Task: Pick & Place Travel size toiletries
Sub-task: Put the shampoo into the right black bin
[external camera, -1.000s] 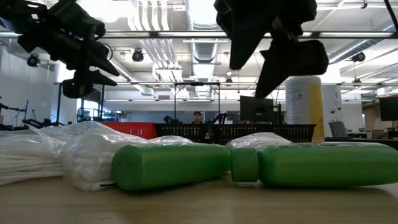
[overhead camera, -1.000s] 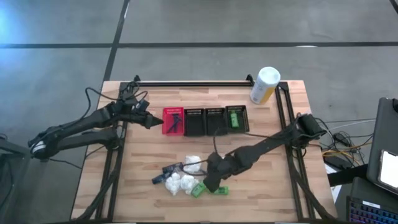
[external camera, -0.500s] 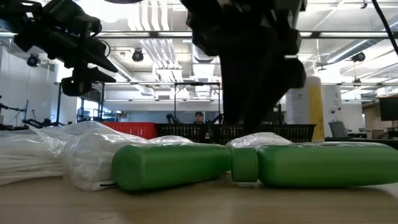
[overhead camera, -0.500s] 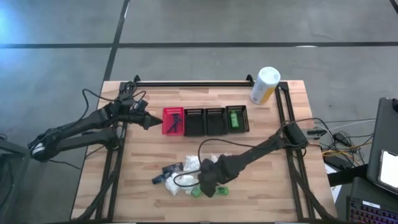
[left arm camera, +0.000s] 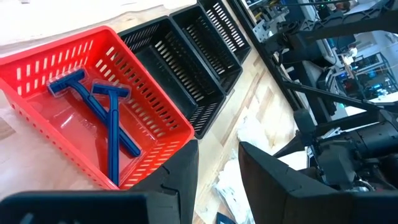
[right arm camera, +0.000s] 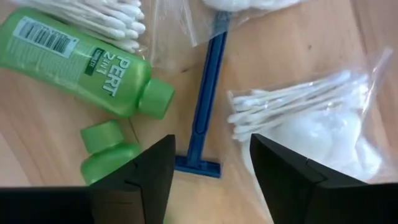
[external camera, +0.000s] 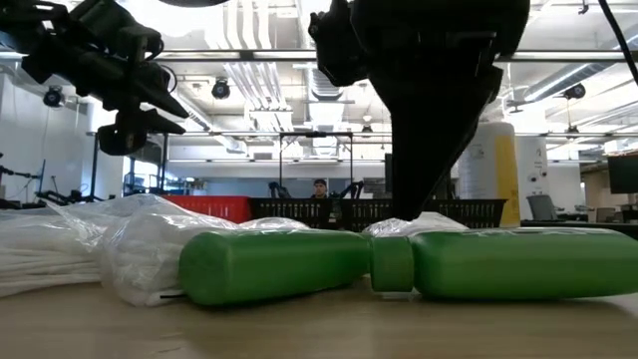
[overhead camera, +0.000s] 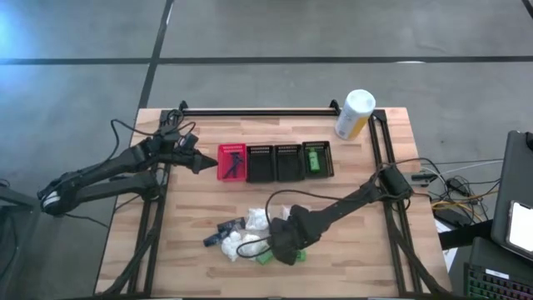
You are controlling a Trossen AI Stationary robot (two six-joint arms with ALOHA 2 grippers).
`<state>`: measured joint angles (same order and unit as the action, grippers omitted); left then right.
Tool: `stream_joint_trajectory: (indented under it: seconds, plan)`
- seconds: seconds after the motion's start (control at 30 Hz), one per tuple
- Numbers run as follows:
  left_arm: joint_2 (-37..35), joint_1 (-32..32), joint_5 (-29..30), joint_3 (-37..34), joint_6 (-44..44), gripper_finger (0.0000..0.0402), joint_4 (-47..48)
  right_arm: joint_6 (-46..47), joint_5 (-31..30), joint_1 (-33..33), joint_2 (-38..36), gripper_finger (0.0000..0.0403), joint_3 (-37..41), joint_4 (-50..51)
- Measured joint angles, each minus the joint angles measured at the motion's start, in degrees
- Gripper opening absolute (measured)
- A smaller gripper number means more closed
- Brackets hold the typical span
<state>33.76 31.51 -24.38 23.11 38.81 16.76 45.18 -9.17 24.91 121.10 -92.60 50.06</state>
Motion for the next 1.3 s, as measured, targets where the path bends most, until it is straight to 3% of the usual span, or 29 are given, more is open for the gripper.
stream_joint_trajectory:
  seconds: [0.33,0.63,1.07,1.3]
  plan:
    - [0.0,0.0,0.4,0.0,-0.04,0.012,0.0,-2.35,0.02,-0.03,0.0,0.0254,1.07,-2.82]
    - [0.02,0.0,0.37,0.0,-0.02,0.012,0.0,-2.4,0.07,-0.04,0.0,0.0267,1.16,-2.77]
    - [0.12,0.0,0.38,0.0,5.35,0.012,0.0,-4.84,-0.04,1.41,0.0,0.0232,1.2,5.71]
    - [0.13,0.0,0.39,0.0,5.64,0.012,0.0,-4.86,-4.29,4.16,0.0,0.022,1.2,5.73]
